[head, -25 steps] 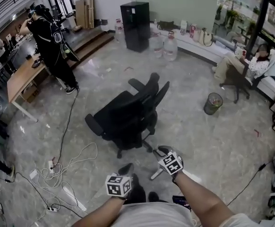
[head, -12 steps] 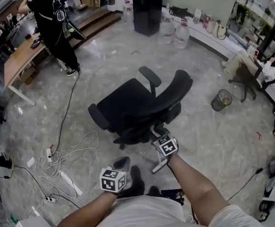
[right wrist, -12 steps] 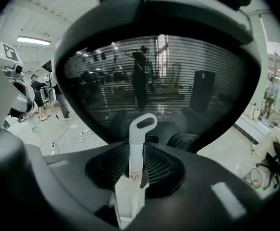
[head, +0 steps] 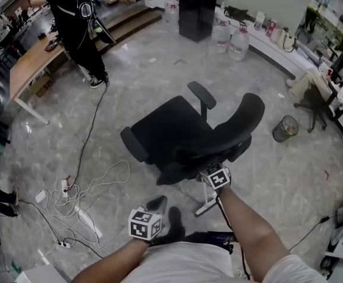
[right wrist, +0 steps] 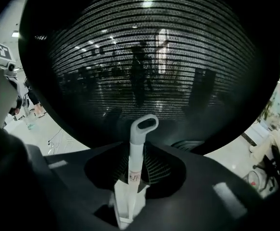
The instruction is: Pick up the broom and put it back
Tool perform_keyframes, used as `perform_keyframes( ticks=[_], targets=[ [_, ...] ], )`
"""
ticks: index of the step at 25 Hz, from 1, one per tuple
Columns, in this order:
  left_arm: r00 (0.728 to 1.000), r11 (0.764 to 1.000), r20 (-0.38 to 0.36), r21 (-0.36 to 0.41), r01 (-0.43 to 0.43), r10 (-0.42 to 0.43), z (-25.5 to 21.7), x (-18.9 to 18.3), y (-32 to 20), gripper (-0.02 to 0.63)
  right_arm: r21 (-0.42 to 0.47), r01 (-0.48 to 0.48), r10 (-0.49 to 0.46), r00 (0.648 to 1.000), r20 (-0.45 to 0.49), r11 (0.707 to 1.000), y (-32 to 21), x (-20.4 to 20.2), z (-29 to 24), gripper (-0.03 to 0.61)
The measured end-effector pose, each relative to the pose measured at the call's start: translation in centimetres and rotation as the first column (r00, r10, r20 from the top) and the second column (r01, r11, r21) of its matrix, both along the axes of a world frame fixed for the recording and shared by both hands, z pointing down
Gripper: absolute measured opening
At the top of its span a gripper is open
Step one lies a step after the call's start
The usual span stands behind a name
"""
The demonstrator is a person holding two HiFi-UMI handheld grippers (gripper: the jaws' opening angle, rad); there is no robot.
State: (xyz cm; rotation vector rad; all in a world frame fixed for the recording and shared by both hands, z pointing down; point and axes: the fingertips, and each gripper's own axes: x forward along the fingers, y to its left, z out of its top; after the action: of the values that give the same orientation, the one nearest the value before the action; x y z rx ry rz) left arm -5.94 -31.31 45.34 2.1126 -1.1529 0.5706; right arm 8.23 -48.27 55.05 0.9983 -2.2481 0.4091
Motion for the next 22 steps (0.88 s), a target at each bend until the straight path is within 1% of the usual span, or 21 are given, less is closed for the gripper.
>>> perform_keyframes(
  ticks=[2,5,8,12,15,17,22],
  targets=[
    [1.000,1.000,-0.002,0.000,0.003,-0.003,-0.2,0.1,-0.1,0.008,0.002,-0.008,0.008,1.000,0.005,1.000,0.0,0.1,-0.3,0.106],
    [1.000,1.000,-0.004,0.001,0.008,-0.008,-0.8,0.3,0.0,0.007,0.018,-0.008,0.008,1.000,0.021,1.000,0.6,0.2,-1.1,0.153],
    [1.000,1.000,-0.005,0.013,0.010,-0.010,-1.4,1.5,0.8,0.008,0.041,0.002,-0.003,0.999,0.040,0.999,2.1,1.1,-2.4,0.153],
    [1.000,0.998,-0.010,0.058,0.021,-0.020,-2.3,4.7,1.9,0.007,0.062,0.020,-0.023,0.998,0.052,0.998,6.1,3.7,-4.2,0.152],
    [0.998,0.994,-0.032,0.088,0.060,-0.057,-4.0,7.6,2.9,0.007,0.087,0.052,-0.059,0.996,0.073,0.995,9.6,6.3,-6.6,0.150],
    [0.996,0.992,-0.052,0.099,0.075,-0.070,-5.2,10.5,3.9,0.008,0.098,0.057,-0.066,0.993,0.095,0.994,12.1,9.2,-8.6,0.137],
    [0.996,0.991,-0.087,0.126,0.046,-0.035,-7.2,18.7,7.4,0.008,0.105,-0.005,-0.014,0.984,0.177,0.995,19.1,17.6,-13.6,0.094]
  ],
)
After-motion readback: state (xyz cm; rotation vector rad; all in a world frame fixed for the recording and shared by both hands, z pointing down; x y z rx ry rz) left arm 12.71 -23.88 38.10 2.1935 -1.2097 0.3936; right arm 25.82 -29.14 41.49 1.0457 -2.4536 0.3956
